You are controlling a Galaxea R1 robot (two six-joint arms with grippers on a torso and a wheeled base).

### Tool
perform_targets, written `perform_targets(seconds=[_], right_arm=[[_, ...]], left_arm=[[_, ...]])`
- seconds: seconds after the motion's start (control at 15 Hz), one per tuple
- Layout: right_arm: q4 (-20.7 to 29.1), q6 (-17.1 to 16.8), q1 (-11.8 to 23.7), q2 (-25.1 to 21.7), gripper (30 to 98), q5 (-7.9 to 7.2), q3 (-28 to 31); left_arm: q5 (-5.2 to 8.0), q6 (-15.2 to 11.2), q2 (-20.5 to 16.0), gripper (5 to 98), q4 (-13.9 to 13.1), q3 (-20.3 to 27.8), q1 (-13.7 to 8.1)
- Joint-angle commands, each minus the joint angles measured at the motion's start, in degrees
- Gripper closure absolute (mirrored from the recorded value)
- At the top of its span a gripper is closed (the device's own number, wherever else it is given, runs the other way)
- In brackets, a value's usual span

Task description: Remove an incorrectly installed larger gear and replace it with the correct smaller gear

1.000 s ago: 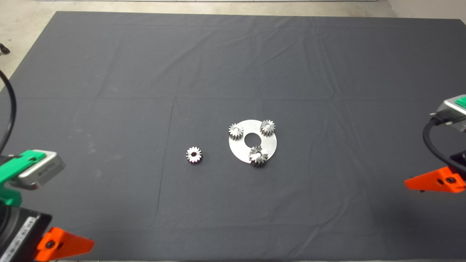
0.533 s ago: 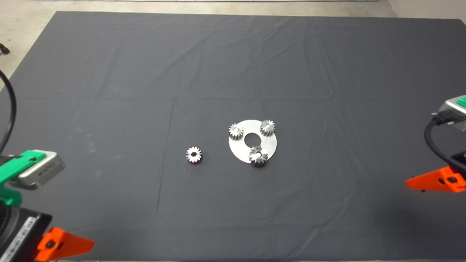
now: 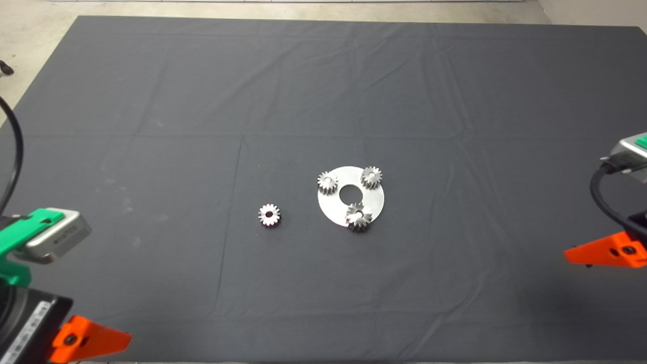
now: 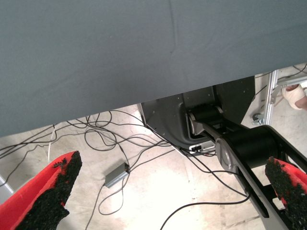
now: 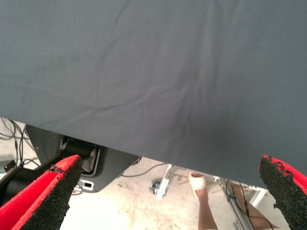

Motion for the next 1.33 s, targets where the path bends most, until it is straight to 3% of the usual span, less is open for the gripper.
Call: perform_targets(seconds=[0.0,0.13,0.33,0.53,0.6,0.73,0.8,1.0,1.27], right_arm=[[1.29,0.4,0.57,0.0,30.8,-3.56,0.23],[1.29,0.4,0.57,-0.15,30.8,-3.47,0.23],[1.29,0.4,0.66,0.3,30.8,-3.47,0.22],[1.06,0.05,0.17,0.74,30.8,-3.47,0.14],[0.12,-0.15,-0.31,0.78,30.8,-3.44,0.05],[-6.58,-0.35,-1.72,1.23,30.8,-3.38,0.05],[-9.24,-0.5,-3.35,2.67,30.8,-3.38,0.05],[-15.22,-0.47,-10.21,14.12,30.8,-3.56,-0.39],[-25.36,-1.9,-15.88,20.93,30.8,-3.38,-4.88]], left_arm=[[0.02,0.06,0.14,5.4,-0.55,0.94,-0.22],[-1.16,0.06,1.01,5.4,-0.25,1.03,-0.22],[-1.21,-0.29,5.24,5.4,-0.11,0.94,-0.22],[-1.79,-0.65,5.77,5.4,0.59,0.85,-0.22],[-1.82,-0.65,5.71,5.4,0.59,0.85,-0.22],[-1.86,-0.56,5.77,5.4,0.68,0.76,-0.22],[-1.82,-0.56,5.48,5.4,0.71,0.76,-0.22],[-1.91,-0.56,5.13,5.4,0.77,1.0,-0.22],[-1.64,-0.47,1.54,5.4,0.59,0.94,-0.22]])
